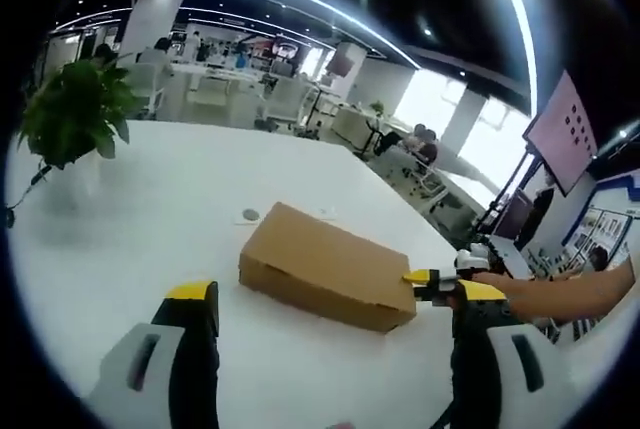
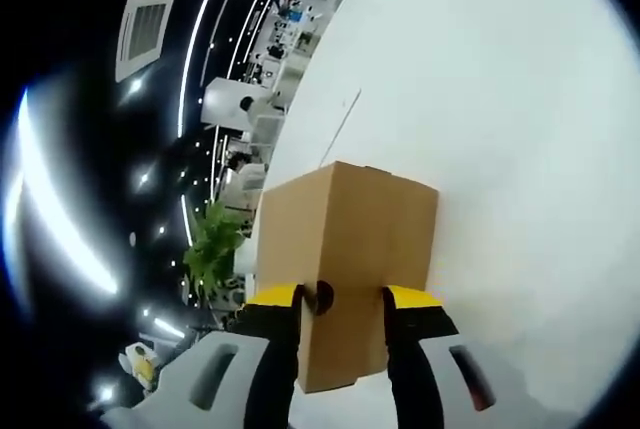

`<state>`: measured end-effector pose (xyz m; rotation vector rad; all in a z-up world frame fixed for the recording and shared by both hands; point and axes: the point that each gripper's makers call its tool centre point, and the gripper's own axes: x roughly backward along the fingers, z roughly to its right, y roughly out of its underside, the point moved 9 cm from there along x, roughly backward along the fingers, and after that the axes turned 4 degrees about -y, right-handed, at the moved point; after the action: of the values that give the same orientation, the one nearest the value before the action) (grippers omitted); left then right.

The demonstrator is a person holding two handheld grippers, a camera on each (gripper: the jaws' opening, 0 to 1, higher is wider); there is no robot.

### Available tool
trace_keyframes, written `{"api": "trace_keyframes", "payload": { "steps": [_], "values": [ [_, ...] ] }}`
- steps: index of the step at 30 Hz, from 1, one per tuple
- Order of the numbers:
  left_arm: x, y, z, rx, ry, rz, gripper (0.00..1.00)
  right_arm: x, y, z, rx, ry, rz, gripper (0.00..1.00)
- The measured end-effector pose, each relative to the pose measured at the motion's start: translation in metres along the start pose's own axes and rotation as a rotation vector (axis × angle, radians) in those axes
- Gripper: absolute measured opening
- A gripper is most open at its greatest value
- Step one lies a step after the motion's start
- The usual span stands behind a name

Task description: Operate the shoe box by opening the lid, removing the specified soft item, and placing it in the target area until the item is outside and the box remains undamaged.

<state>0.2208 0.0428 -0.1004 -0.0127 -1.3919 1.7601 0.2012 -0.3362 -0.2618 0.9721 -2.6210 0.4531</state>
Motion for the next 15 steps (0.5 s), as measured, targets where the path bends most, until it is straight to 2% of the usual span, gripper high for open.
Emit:
{"api": "trace_keyframes", "payload": {
  "steps": [4, 10, 15],
  "values": [
    [-0.002, -0.001, -0.012, 0.037, 0.030, -0.004, 0.99, 0.001, 0.004, -0.003, -0.003, 0.000, 0.019, 0.31],
    [-0.009, -0.013, -0.033, 0.035, 0.059, -0.001, 0.99, 0.001, 0.005, -0.005, 0.010, 0.008, 0.035, 0.31],
    [-0.023, -0.015, -0.034, 0.036, 0.090, -0.026, 0.99, 0.001, 0.007, -0.006, 0.008, 0.006, 0.044, 0.31]
  ]
}}
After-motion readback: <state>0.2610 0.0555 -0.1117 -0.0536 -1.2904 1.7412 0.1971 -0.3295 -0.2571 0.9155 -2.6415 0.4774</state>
